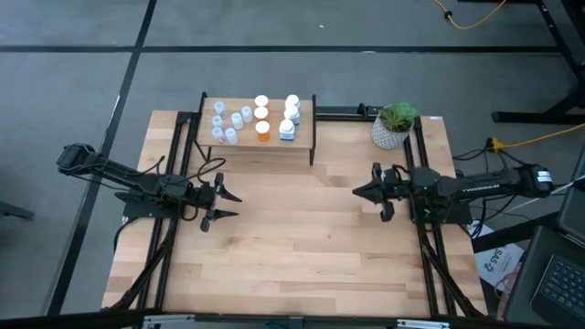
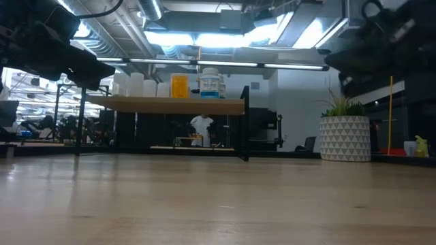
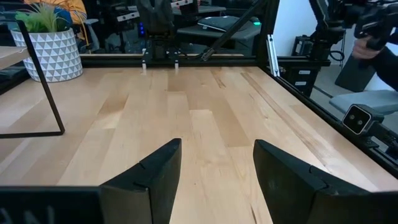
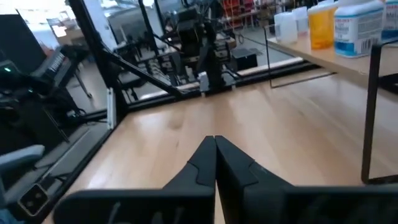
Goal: Pick and place medicine bottles onto shelf by color
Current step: Adjust the pill bottles
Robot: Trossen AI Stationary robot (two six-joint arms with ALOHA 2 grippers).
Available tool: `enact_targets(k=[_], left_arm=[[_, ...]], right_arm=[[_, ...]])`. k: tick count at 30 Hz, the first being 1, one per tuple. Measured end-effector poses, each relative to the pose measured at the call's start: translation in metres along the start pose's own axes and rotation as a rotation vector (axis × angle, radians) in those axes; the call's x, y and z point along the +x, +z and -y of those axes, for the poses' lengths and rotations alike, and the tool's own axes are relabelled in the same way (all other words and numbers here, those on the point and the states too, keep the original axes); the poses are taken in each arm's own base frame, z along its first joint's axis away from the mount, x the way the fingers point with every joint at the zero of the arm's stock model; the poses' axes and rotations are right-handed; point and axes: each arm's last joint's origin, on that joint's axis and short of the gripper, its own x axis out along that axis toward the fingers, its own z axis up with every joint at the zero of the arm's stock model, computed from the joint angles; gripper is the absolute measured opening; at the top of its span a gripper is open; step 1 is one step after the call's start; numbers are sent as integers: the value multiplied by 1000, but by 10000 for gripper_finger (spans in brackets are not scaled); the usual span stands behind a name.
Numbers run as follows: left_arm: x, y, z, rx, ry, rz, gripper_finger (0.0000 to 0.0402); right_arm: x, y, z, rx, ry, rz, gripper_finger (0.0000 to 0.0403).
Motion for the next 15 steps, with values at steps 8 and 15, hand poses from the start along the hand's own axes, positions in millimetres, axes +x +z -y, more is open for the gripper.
enact_targets(k=[8,15], left_arm=[[0,0,0,0,0,0,193],[0,0,0,0,0,0,193]], right_arm=[[-16,-9,-1,-54,58,-25,3],[-24,-17,1,-47,30,-110,3]])
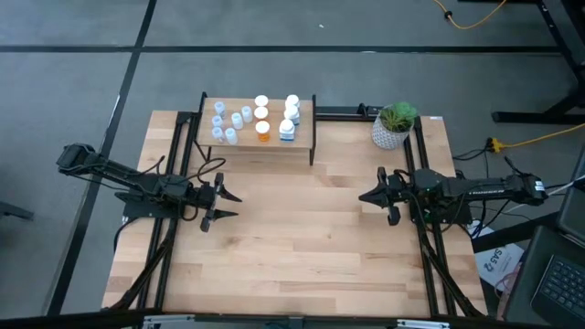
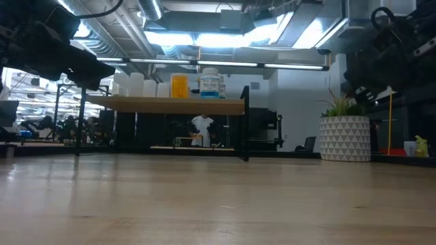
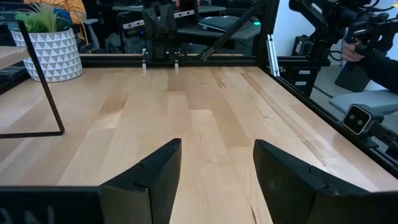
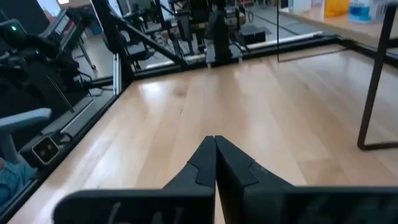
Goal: Pick and place medicine bottles onto shelf by color
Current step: Adjust the pill bottles
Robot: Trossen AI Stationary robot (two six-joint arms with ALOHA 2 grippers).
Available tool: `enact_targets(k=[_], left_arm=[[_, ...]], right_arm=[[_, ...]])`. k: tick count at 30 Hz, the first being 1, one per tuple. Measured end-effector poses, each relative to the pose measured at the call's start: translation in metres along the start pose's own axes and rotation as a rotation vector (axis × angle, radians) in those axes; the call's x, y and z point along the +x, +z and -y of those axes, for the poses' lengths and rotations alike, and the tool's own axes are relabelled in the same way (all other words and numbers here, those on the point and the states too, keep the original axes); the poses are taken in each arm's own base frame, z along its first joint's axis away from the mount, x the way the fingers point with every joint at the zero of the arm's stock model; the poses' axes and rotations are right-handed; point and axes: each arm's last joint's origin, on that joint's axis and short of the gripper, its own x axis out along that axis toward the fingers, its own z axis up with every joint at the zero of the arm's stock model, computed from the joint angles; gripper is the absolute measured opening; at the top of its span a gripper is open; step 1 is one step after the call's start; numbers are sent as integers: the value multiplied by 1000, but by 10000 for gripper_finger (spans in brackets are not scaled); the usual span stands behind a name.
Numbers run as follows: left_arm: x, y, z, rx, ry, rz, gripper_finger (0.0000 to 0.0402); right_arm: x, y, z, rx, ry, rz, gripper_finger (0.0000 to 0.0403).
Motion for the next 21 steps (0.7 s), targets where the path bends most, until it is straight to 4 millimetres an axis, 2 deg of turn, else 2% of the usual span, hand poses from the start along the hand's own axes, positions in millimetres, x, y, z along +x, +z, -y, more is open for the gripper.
enact_targets(k=[10,21], left_arm=[[0,0,0,0,0,0,193],[0,0,0,0,0,0,193]], right_arm=[[-10,-2,-1,-28,-1,-4,3],[-20,7,-2,-66,-64,7,6]])
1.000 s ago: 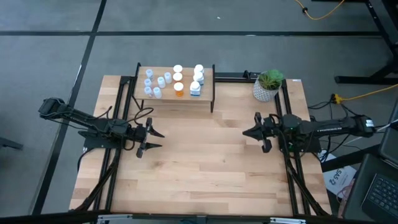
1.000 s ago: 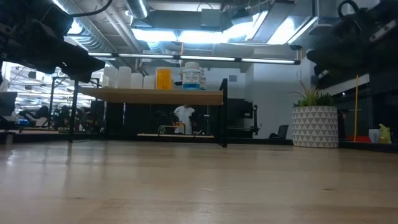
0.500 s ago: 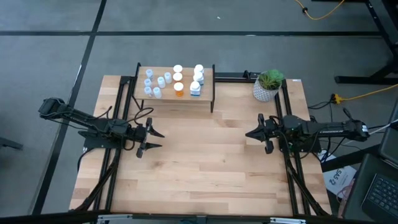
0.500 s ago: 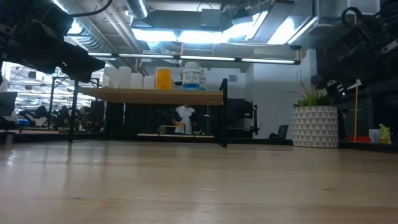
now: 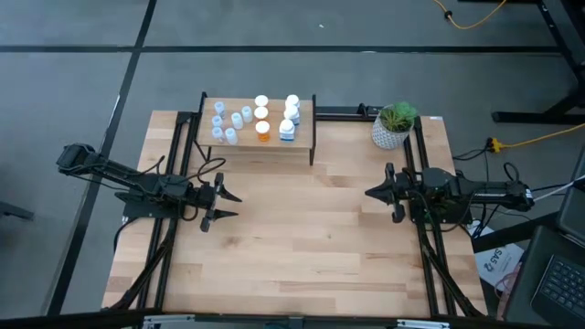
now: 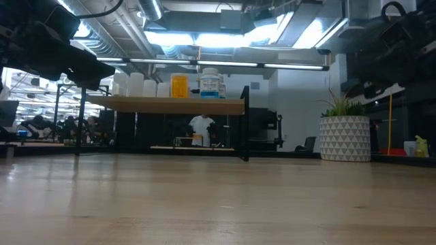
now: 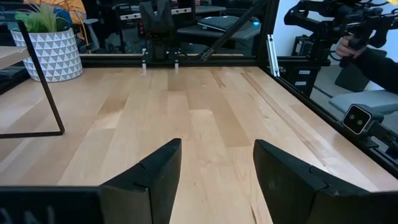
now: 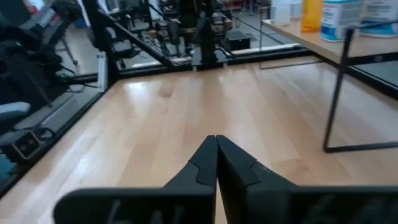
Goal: Pick and place medicine bottles onto shelf by color
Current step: Adjust the pill bottles
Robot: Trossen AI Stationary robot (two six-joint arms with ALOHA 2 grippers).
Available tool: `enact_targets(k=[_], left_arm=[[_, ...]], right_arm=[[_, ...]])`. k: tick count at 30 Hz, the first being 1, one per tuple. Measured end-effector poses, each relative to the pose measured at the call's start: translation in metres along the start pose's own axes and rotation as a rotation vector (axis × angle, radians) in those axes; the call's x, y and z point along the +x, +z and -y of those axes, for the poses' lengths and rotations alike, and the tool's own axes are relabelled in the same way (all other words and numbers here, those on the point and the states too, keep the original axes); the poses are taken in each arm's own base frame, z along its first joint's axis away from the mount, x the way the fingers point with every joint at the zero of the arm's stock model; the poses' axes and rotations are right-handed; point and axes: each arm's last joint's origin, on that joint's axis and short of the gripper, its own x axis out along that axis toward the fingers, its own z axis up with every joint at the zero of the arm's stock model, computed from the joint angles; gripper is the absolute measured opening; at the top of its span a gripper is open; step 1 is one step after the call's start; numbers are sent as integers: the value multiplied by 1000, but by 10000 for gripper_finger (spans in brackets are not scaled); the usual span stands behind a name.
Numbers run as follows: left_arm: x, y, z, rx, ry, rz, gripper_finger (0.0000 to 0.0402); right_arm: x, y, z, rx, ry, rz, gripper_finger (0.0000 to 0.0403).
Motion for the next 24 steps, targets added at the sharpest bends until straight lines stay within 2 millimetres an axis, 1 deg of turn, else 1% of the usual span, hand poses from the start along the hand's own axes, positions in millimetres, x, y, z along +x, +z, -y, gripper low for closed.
enact_targets(k=[5,24], left_arm=[[0,0,0,0,0,0,193],[0,1,0,-13,-1,11,193]], right_arm=[[0,0,1,46,-34,2,14],[0,0,1,41,-33,4,16]])
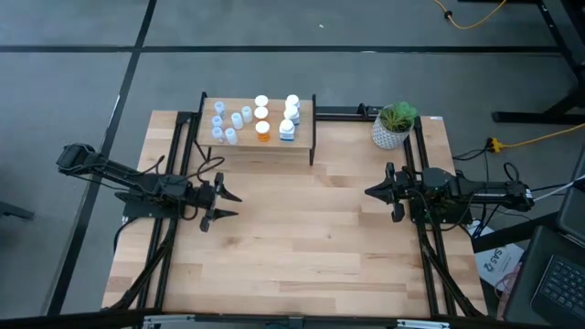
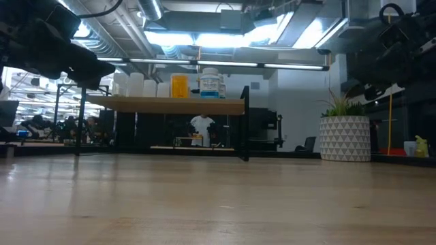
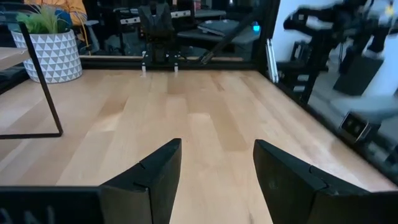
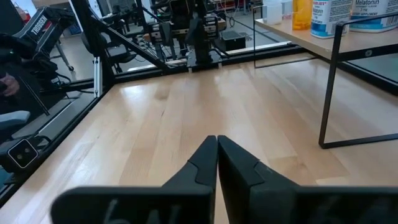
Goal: Pick and place medicine bottles onto shelf by color
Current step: Adjust the pill bottles
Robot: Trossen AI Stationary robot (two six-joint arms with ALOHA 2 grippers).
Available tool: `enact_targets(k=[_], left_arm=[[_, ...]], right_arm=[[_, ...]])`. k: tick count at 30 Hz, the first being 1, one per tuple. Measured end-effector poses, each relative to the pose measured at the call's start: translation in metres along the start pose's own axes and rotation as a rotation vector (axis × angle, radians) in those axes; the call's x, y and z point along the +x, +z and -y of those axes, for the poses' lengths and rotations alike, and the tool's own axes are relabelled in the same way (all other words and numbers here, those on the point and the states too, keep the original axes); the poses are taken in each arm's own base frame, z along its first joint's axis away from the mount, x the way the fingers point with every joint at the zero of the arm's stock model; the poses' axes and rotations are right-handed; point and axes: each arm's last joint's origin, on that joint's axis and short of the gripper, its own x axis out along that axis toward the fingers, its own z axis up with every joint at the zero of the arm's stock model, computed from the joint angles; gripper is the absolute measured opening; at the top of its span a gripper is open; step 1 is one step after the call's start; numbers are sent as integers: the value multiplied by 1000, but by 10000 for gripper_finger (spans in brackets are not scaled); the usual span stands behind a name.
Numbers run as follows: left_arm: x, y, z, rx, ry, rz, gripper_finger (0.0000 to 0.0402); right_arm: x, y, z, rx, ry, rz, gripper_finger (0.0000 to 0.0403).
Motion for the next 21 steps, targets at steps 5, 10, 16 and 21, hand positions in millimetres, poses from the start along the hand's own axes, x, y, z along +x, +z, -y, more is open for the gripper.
enact_targets(k=[5,10,16,21], left_arm=[[0,3,0,-124,-4,28,193],[0,8,0,-161,-5,79,193],[-4,66,1,-136,90,389,193],[-13,132,-7,-63,486,262,186]], right_arm=[[0,0,0,0,0,0,16],[0,0,0,0,0,1,16],[0,0,0,0,0,1,16],[0,0,0,0,0,1,16]])
